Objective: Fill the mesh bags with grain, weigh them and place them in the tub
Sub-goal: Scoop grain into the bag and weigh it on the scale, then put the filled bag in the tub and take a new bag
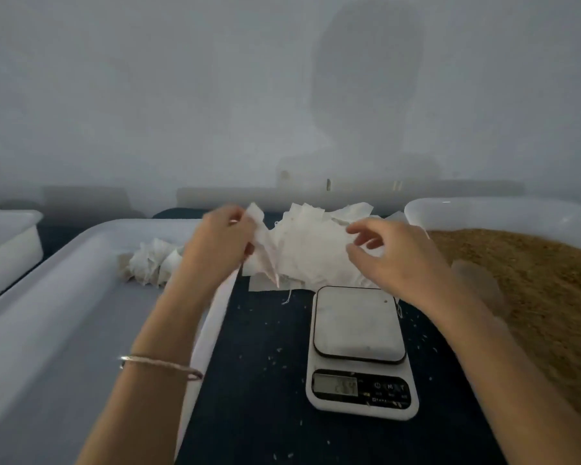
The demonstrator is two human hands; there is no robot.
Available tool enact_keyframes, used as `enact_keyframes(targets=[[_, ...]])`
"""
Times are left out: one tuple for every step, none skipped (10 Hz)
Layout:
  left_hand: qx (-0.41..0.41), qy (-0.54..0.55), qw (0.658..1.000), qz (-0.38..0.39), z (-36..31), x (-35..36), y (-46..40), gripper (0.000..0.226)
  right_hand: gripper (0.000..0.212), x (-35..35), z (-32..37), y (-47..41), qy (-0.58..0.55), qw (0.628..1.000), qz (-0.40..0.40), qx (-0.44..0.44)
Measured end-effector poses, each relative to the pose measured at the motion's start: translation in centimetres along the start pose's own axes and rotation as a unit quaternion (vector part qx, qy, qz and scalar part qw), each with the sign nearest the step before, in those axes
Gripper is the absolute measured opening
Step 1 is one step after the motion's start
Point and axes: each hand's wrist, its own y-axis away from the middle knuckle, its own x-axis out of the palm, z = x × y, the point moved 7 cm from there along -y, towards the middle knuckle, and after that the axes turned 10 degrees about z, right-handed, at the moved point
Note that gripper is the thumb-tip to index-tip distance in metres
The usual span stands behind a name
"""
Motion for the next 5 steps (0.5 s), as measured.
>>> enact_keyframes(targets=[[-0.004,-0.044,0.999,-0.026,0.2,-6.2,-1.0,0.023,0.033,4.0,0.5,-4.6,-0.031,0.996,0.071,0.032],[-0.034,-0.163,0.985,-0.04,3.0,-10.9,-1.9,0.028,0.038,7.6,-0.8,-7.8,-0.036,0.992,0.108,0.06],[-0.108,-0.307,0.945,-0.045,8.5,-13.5,-3.2,0.032,0.044,10.3,-2.9,-9.6,-0.004,0.99,0.115,0.075],[-0.201,-0.329,0.923,-0.015,14.4,-13.0,-3.8,0.022,0.052,11.9,-4.3,-10.9,0.048,0.99,0.105,0.087],[-0.22,-0.283,0.933,-0.004,18.0,-10.6,-4.0,0.019,0.06,12.5,-4.6,-11.2,0.103,0.986,0.087,0.097]])
